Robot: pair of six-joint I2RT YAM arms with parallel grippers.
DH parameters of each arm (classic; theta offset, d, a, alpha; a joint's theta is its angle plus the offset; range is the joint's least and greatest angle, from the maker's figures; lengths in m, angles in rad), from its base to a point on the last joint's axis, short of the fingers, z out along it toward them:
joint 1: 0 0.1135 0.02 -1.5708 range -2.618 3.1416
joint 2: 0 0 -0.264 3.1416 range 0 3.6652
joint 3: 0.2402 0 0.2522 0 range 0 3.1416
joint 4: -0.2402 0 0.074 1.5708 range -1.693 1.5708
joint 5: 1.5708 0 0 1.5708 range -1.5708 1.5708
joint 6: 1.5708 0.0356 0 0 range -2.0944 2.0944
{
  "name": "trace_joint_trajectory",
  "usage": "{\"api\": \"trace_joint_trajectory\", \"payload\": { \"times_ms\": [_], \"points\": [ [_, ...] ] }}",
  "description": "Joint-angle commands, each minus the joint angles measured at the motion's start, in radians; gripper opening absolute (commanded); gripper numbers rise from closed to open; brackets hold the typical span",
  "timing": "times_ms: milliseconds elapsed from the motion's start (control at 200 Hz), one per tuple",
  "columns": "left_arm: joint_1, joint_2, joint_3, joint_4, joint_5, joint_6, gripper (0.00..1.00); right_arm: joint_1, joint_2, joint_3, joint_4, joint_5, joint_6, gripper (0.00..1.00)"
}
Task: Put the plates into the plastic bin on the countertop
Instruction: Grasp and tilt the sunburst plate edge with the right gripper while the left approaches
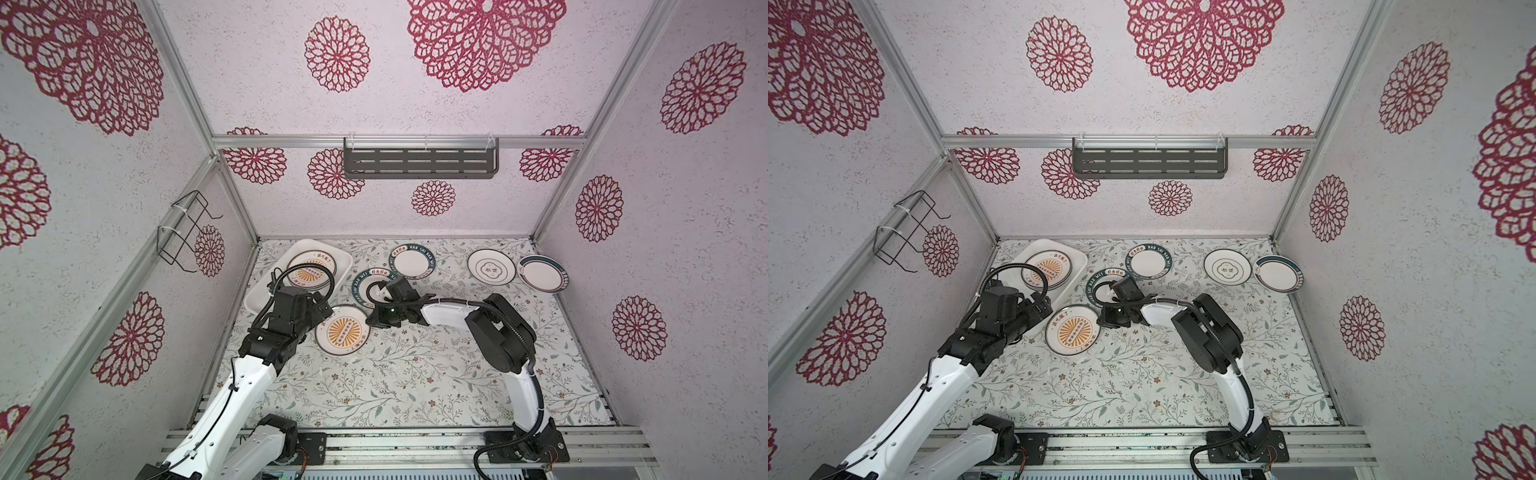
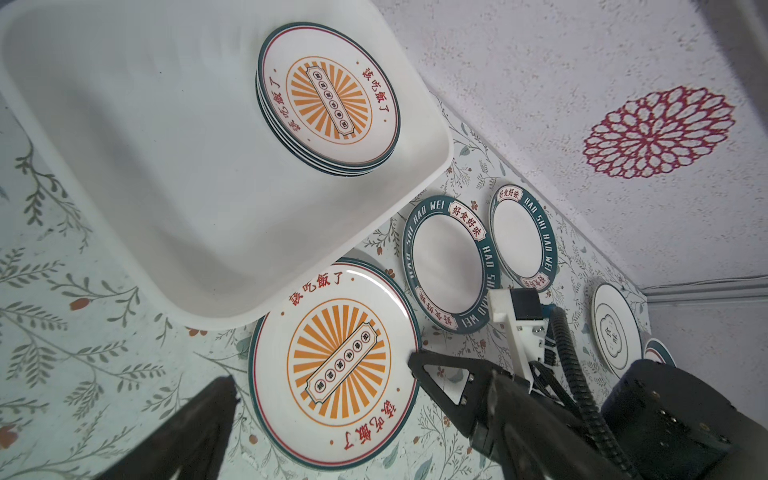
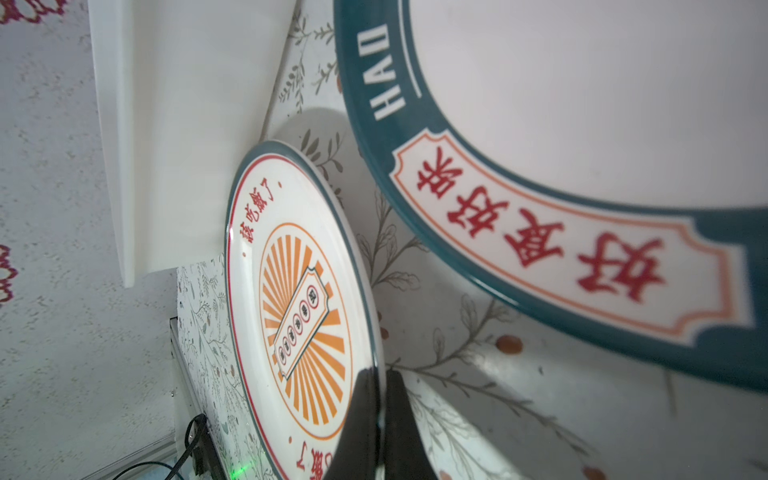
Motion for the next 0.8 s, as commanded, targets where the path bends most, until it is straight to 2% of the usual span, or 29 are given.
{"api": "trace_joint_trajectory", "payload": {
  "times_ms": [0, 250, 400, 565, 791],
  "points": [
    [0.002, 0.025, 0.037, 0.009, -0.016, 0.025, 0.97, 0.005, -0.073, -0.014, -0.027, 0.012, -0.046, 0.0],
    [0.011, 0.058, 0.07, 0.02, -0.017, 0.059, 0.97, -0.013, -0.172, -0.053, -0.011, 0.028, -0.055, 0.0],
    [0.031, 0.072, 0.074, 0.054, 0.029, 0.086, 0.97, -0.054, -0.239, -0.102, 0.023, 0.023, -0.056, 0.0],
    [0.04, 0.121, 0.055, 0.146, 0.17, 0.111, 0.98, -0.134, -0.324, -0.207, 0.112, 0.007, -0.016, 0.0],
    [0.04, 0.231, 0.058, 0.284, 0.455, 0.158, 1.0, -0.235, -0.434, -0.333, 0.22, -0.031, 0.036, 0.0]
  ]
}}
